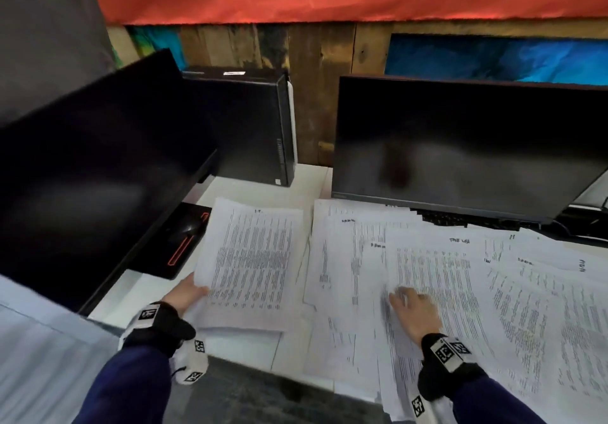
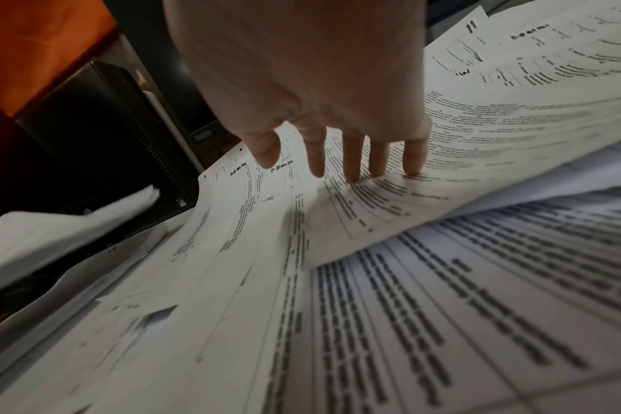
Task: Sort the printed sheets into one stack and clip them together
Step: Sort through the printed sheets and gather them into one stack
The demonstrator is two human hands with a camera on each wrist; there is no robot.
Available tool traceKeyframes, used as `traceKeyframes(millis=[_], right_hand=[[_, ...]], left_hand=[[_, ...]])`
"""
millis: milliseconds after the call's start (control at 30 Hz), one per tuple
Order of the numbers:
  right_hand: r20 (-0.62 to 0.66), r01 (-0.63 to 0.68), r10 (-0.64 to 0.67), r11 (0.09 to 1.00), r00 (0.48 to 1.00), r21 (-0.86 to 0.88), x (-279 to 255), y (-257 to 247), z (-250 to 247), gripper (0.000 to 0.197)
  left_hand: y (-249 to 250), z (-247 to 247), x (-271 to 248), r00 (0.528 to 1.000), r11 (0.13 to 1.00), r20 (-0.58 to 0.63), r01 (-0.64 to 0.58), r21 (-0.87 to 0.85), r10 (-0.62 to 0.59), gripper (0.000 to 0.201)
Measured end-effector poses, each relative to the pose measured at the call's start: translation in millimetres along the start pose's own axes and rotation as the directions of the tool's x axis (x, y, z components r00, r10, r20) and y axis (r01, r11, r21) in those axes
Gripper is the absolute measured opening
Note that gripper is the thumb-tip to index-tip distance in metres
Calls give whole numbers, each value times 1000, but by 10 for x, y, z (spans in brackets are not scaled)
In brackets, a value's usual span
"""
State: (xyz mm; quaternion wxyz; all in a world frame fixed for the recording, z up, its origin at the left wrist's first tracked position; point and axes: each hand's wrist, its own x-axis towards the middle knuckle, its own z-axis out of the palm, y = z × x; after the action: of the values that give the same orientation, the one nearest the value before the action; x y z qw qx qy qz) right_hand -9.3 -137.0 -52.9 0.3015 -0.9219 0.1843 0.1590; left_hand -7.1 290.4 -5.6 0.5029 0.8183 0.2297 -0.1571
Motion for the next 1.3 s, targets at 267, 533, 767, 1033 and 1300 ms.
traceKeyframes(millis=[267,533,767,1033,1300], right_hand=[[2,-3,2,1000,1000,9,-30,-31,-34,46],[-181,-144,149,989,972,37,-97,343,-315,41],[-183,-447,484,869,855,213,-93,903,-816,68],[188,-337,280,811,941,478,-23,905,-636,16],[-235,-468,548,824,803,320,-191,1087,-855,47]], left_hand=[[-271,-131,231,957,896,-170,281,344,-235,45],[492,1151,-85,896,829,-313,-99,551,315,38],[873,2679,-112,978,978,201,-91,188,52,50],[837,2943,84,916,982,353,177,68,-189,91],[801,2405,-130,976,990,183,-128,56,116,42]])
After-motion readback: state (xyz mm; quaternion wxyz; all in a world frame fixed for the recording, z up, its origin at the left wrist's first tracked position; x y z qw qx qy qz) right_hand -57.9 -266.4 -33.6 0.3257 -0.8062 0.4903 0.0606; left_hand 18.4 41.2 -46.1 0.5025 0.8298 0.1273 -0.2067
